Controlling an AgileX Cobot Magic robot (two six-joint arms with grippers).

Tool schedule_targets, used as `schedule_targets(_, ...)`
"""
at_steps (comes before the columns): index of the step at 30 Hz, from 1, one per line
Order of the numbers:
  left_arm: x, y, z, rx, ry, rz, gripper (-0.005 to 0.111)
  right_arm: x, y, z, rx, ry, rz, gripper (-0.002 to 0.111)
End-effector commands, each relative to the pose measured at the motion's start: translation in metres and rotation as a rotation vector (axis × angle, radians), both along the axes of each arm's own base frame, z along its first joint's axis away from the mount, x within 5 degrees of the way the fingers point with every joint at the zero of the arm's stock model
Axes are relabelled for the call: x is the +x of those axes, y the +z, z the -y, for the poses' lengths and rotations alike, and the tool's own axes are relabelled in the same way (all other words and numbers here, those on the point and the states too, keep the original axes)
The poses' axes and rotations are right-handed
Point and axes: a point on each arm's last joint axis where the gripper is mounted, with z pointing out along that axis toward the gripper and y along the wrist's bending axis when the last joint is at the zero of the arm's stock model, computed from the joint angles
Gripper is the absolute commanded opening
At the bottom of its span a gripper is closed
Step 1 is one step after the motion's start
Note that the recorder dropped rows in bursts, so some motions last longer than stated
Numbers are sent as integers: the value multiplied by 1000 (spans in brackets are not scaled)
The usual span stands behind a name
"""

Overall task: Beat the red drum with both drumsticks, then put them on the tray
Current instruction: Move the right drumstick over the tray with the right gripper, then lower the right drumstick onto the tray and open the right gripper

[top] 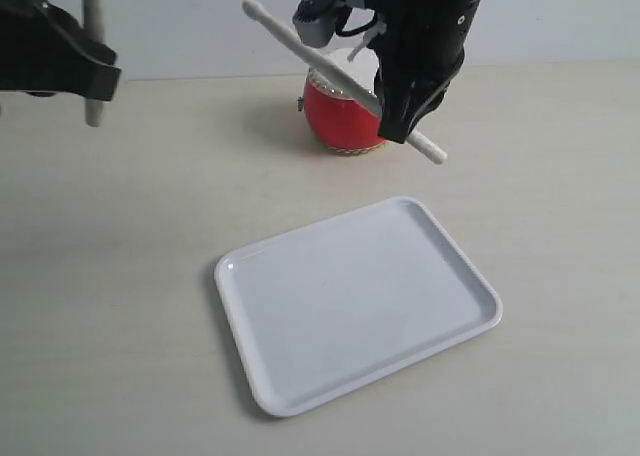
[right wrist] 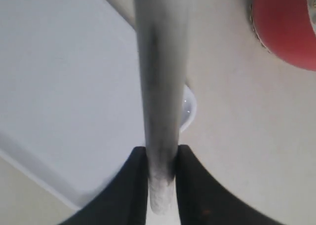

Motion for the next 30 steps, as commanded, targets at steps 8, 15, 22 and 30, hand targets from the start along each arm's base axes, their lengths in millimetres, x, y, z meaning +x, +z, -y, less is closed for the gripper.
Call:
schedule_targets(8, -3, 4, -38, -75, 166, 71, 0, -28, -75, -32, -398, 401, -14, 0)
schedule_targets(15, -3, 4, -38, -75, 166, 71, 0, -31, -101, -33, -340, 506, 43, 0)
schedule_targets(22, -3, 4, -38, -75, 166, 71, 0, -30, -111, -39, -264, 539, 131, 0)
schedule_targets(30, -3, 4, -38, -76, 166, 70, 0, -30, -120, -41, -264, 580, 106, 0)
